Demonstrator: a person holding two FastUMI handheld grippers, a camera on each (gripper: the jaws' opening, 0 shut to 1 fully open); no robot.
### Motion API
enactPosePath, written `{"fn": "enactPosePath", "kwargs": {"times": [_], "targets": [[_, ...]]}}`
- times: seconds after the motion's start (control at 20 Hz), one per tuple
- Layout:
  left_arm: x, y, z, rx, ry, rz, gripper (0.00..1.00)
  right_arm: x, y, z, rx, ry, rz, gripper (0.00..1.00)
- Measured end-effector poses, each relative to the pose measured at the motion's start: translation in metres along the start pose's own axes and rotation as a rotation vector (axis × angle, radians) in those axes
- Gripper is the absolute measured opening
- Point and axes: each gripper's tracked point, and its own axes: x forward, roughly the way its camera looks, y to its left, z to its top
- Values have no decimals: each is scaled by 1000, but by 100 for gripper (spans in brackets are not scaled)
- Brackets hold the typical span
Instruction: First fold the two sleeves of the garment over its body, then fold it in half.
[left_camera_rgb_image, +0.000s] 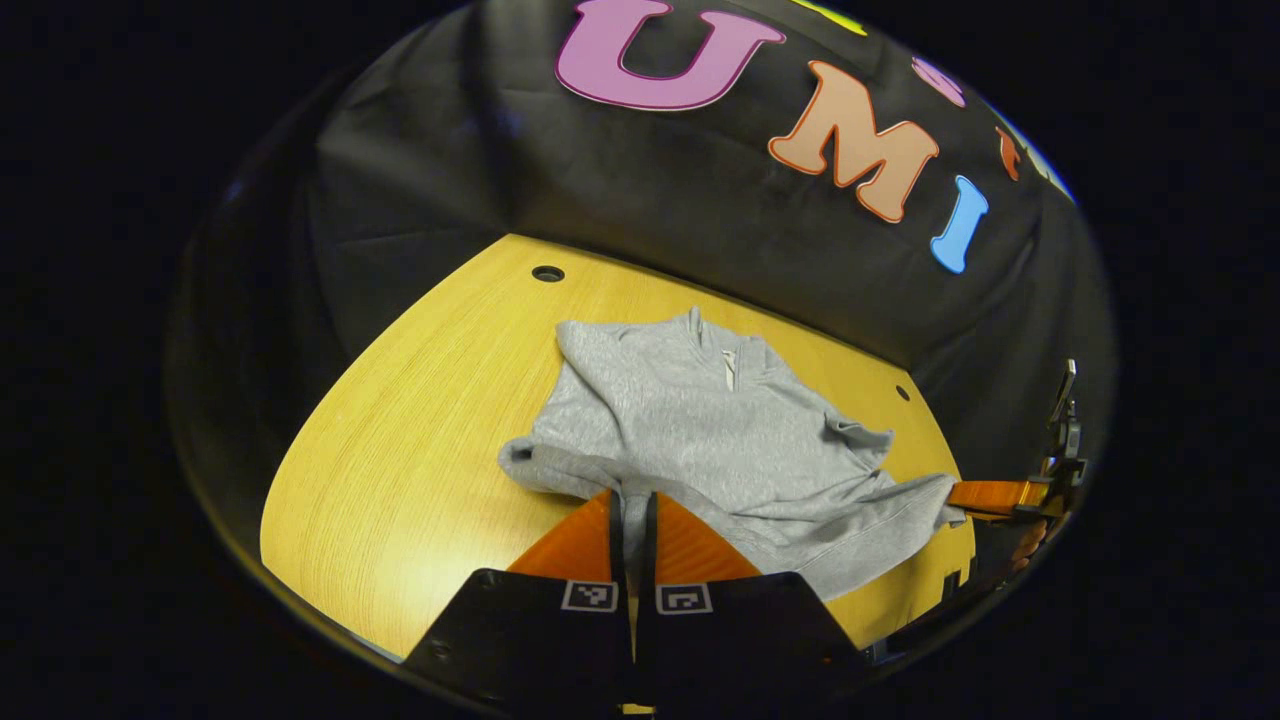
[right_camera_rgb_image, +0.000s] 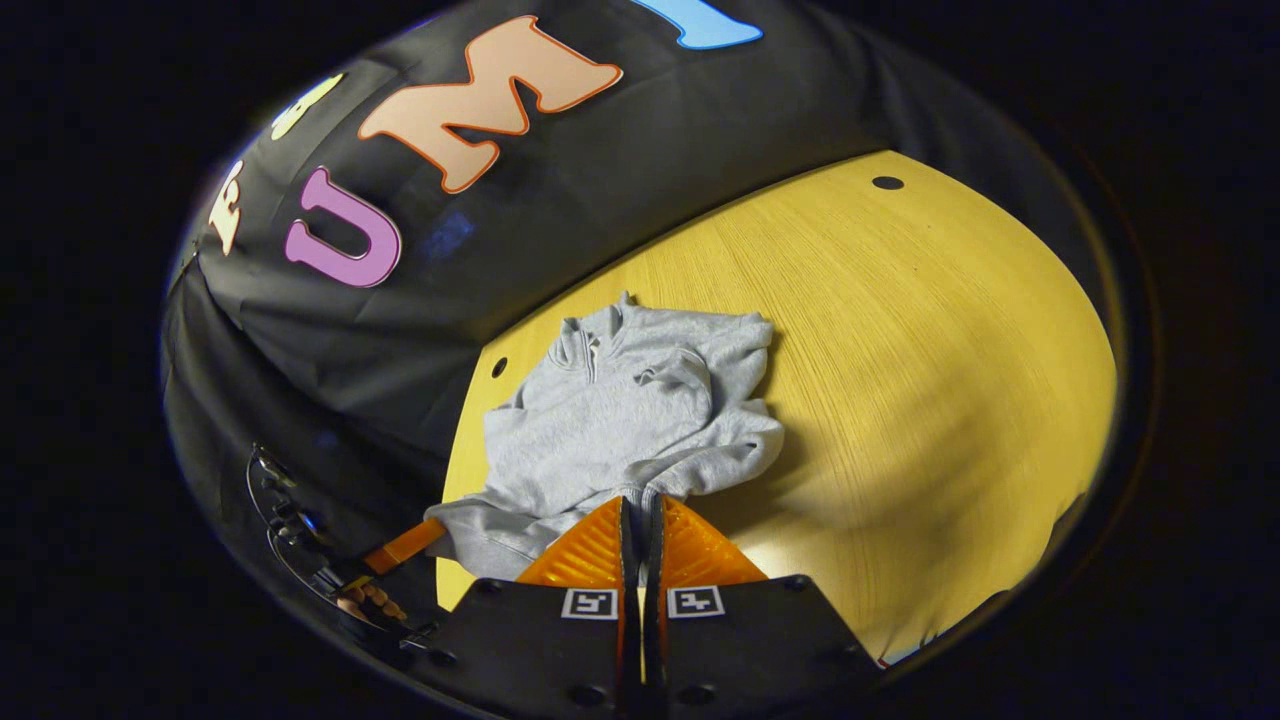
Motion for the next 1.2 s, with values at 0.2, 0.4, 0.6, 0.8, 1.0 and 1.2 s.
{"fn": "enactPosePath", "kwargs": {"times": [0.2, 0.4, 0.6, 0.8, 1.0, 1.2], "targets": [[18, 1, 27, -33, -9, -6, 0, 16, 5, 26, 65, -1, 6, 4], [47, 4, 43, -46, 1, -17, 0, 40, 2, 49, 147, -4, -2, 4], [84, 12, 41, -125, 56, -8, 0, 79, -9, 56, 201, 0, -56, 4], [115, 26, 28, -151, 136, 40, 0, 112, -20, 56, 227, 6, -108, 9], [133, 30, 23, -115, 173, 79, 0, 128, -22, 62, 245, -12, -120, 11], [139, 29, 43, -60, 100, 76, 18, 128, -16, 85, 225, -102, -111, 39]]}}
